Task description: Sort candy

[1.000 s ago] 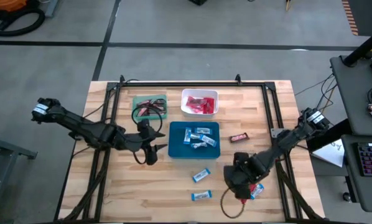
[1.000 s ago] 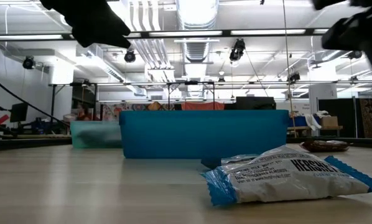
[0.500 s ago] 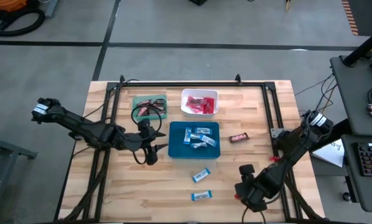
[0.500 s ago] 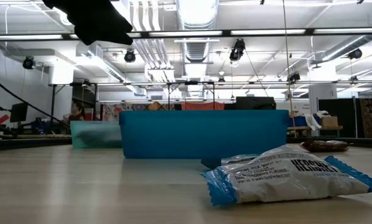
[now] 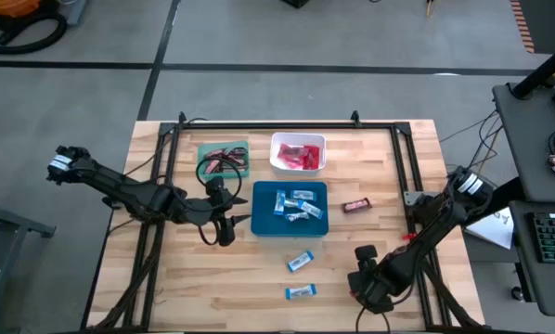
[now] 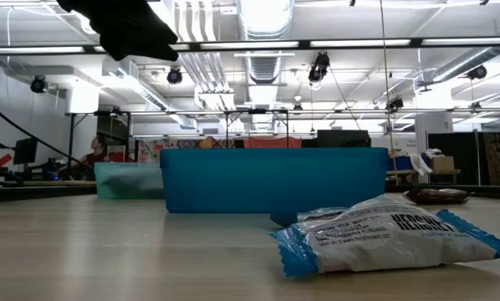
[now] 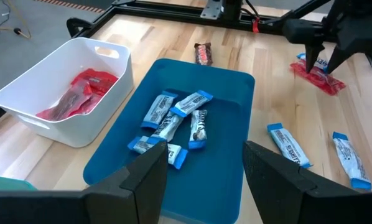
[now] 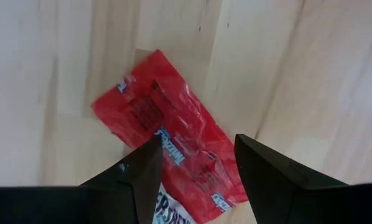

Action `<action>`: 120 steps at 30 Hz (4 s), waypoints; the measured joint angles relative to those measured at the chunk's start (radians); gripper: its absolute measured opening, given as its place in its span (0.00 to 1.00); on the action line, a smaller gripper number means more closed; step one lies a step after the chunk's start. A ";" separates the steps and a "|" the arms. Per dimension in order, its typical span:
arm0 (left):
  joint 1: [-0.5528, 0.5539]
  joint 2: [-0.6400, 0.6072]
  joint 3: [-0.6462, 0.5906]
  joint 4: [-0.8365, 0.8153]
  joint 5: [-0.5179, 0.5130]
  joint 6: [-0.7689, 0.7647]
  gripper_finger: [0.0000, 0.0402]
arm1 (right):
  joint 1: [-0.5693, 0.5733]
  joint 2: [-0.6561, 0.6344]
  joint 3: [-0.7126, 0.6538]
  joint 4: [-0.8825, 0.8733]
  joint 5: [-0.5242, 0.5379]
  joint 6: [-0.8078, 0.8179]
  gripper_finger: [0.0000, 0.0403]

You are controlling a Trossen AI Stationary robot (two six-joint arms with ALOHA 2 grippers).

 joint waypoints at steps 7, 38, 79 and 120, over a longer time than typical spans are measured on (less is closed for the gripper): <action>0.000 0.000 0.000 0.000 0.000 0.002 0.47 | -0.007 0.024 -0.018 -0.007 0.078 -0.019 0.47; 0.000 0.000 -0.002 0.002 -0.001 0.026 0.47 | -0.158 -0.017 -0.016 -0.043 0.069 0.004 0.47; 0.000 0.000 -0.002 0.000 0.000 0.052 0.47 | -0.195 0.025 -0.025 -0.001 -0.009 -0.040 0.02; 0.000 0.000 -0.002 -0.001 0.000 0.051 0.47 | -1.001 -0.241 -0.020 0.403 0.537 -0.782 0.02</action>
